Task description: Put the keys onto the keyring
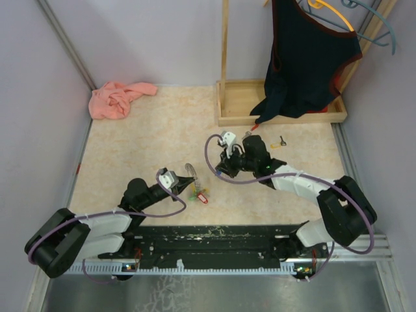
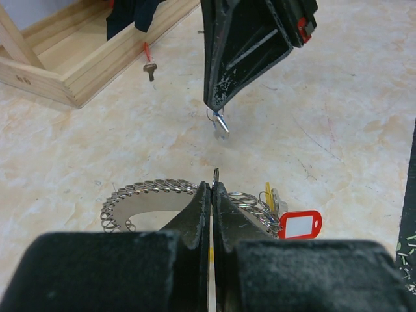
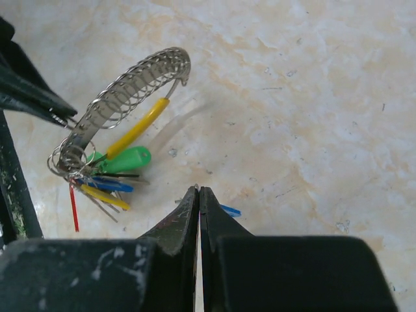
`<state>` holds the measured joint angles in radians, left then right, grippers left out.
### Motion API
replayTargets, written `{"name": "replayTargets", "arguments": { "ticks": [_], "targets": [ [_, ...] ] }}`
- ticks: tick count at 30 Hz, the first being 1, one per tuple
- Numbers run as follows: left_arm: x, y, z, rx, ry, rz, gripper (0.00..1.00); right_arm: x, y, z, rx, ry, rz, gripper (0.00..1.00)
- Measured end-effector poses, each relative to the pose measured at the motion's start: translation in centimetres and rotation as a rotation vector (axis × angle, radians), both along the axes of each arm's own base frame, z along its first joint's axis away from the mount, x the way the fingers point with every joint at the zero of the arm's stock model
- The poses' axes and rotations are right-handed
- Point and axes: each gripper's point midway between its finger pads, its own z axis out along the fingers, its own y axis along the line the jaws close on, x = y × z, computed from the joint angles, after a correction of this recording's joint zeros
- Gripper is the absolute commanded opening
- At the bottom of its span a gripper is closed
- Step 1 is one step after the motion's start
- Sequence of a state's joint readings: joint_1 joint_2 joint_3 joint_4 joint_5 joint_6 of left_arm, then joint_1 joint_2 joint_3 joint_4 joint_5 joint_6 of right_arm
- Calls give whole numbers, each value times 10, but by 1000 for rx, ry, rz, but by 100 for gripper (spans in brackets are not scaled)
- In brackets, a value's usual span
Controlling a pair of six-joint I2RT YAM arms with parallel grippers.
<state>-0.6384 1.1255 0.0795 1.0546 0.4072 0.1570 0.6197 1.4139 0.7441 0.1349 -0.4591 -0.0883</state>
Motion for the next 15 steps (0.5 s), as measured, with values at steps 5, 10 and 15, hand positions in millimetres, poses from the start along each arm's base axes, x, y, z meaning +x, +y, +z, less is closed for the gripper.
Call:
{"name": "replayTargets", "arguments": {
  "ticks": [5,10,15],
  "targets": [
    [-2,-1,1,-5,2,-29,1,-18,0,3,84,-95,77,0],
    [-5,-2,-2,-14,32,-72,1,-23,9,19,152,-233,174,0],
    [-9,-4,-4,-22,52,-120,1,-26,13,29,177,-345,246,0]
  ]
}}
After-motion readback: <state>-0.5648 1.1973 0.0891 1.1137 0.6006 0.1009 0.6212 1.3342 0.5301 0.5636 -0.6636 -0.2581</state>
